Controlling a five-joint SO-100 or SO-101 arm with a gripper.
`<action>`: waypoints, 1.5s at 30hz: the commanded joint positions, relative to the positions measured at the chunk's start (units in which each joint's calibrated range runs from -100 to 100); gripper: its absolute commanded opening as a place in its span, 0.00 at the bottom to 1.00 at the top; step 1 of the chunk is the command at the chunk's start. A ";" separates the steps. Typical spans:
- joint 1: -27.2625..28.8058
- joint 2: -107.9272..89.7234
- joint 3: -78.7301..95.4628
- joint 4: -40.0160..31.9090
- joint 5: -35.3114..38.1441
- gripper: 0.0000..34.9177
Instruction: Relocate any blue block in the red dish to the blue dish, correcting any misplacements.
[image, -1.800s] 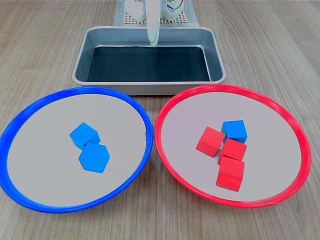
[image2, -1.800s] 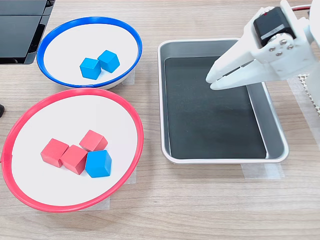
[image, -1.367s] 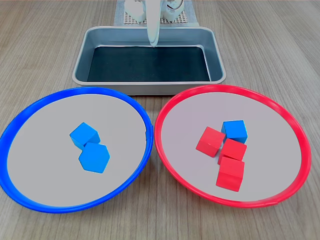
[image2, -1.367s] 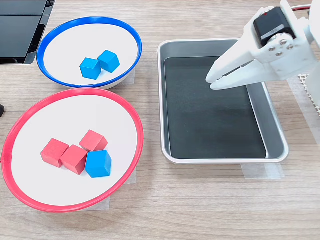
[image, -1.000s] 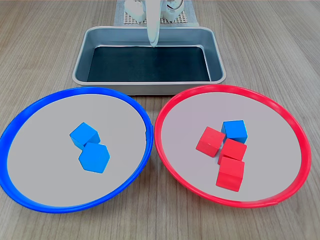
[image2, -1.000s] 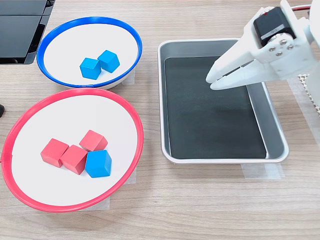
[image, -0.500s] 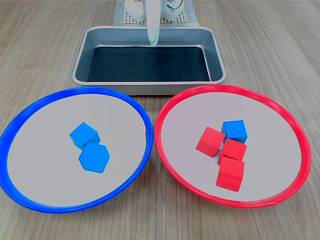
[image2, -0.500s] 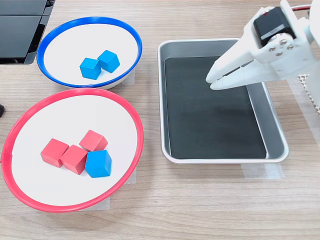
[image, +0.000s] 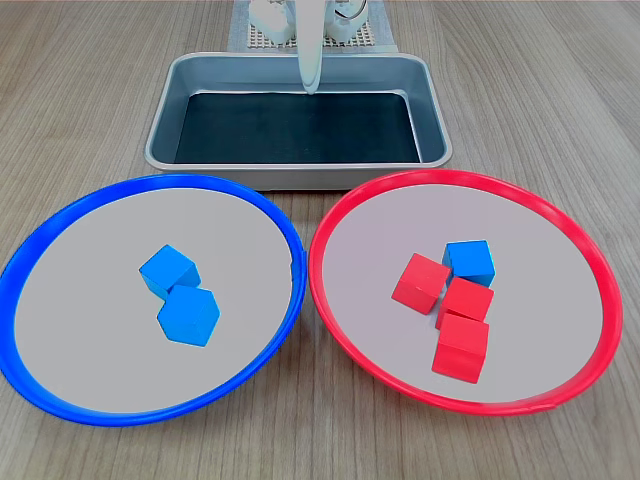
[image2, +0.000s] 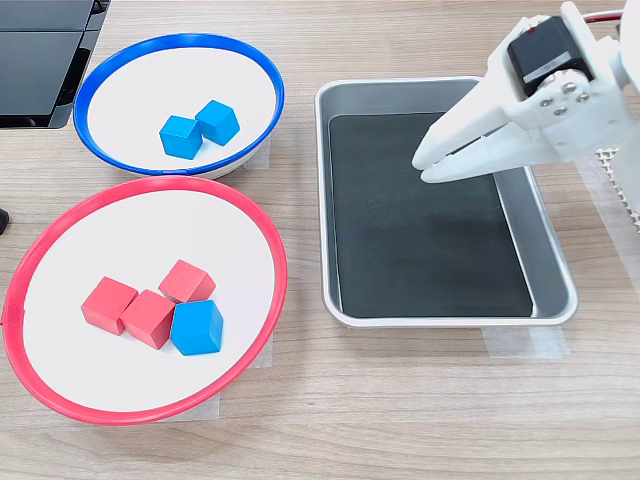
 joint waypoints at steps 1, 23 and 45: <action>-0.02 -0.08 -0.19 0.08 0.15 0.00; -0.40 42.64 -35.23 -15.10 8.30 0.06; -11.13 96.38 -77.20 -12.46 37.66 0.46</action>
